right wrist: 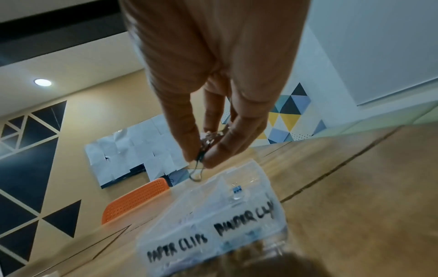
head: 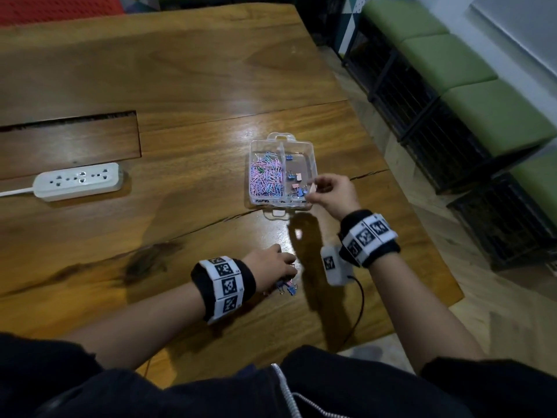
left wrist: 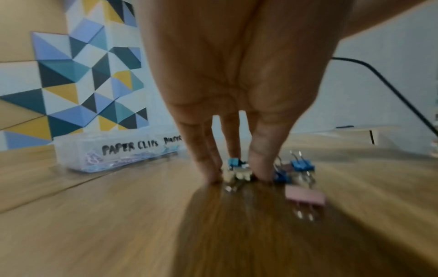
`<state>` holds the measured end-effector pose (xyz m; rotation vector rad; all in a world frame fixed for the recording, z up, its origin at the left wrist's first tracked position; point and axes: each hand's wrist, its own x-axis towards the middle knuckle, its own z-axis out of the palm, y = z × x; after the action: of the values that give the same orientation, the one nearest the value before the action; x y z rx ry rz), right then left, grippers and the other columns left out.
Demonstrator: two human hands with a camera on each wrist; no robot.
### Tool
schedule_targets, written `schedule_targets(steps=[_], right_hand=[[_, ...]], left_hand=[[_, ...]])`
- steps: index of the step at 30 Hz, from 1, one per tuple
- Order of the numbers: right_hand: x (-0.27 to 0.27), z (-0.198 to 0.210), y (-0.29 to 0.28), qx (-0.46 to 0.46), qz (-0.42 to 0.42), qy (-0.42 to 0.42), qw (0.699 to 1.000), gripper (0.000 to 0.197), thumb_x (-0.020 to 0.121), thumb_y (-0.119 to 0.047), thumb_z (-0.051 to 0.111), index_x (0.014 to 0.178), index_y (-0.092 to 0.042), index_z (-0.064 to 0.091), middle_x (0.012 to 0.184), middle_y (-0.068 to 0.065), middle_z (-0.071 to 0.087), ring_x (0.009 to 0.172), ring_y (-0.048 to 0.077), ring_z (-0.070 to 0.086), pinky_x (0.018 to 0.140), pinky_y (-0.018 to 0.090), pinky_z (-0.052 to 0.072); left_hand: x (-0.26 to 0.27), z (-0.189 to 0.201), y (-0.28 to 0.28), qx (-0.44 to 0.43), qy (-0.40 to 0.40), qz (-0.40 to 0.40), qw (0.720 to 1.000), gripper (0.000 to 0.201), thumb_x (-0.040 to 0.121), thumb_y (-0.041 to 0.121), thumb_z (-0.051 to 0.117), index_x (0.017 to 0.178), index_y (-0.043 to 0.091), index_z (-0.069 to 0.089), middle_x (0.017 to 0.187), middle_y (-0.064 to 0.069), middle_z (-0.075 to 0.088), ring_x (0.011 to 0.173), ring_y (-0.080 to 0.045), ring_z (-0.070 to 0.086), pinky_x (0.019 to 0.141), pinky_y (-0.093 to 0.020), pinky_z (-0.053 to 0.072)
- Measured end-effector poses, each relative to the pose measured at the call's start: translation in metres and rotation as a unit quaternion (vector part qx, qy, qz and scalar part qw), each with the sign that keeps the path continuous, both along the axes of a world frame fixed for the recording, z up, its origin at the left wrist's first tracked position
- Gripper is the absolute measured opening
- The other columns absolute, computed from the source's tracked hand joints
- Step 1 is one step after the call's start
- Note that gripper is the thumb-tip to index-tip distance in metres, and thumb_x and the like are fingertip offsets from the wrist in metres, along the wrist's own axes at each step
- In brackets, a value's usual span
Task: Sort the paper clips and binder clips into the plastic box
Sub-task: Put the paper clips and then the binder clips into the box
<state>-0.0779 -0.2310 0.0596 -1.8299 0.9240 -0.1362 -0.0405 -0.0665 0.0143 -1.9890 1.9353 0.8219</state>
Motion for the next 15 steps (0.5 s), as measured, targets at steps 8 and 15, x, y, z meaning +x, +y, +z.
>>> schedule_targets(steps=[8, 15], right_hand=[[-0.008, -0.018, 0.014, -0.063, 0.001, 0.014, 0.998, 0.035, 0.084, -0.004, 0.057, 0.117, -0.014, 0.054, 0.121, 0.003, 0.053, 0.099, 0.019, 0.055, 0.081, 0.026, 0.051], [-0.069, -0.044, 0.070, -0.077, 0.246, 0.210, 0.943, 0.060, 0.069, -0.022, 0.074, 0.122, -0.029, 0.046, 0.128, 0.001, 0.038, 0.117, 0.019, 0.040, 0.098, 0.033, 0.042]], left_hand=[[0.009, -0.009, 0.015, -0.066, 0.068, 0.143, 0.985, 0.028, 0.089, 0.014, 0.054, 0.117, 0.016, 0.057, 0.123, -0.005, 0.052, 0.106, -0.020, 0.054, 0.091, -0.029, 0.049], [0.028, -0.001, 0.016, -0.068, 0.193, 0.310, 0.928, 0.023, 0.084, 0.013, 0.062, 0.107, 0.011, 0.063, 0.110, -0.005, 0.061, 0.094, -0.014, 0.057, 0.081, -0.020, 0.051]])
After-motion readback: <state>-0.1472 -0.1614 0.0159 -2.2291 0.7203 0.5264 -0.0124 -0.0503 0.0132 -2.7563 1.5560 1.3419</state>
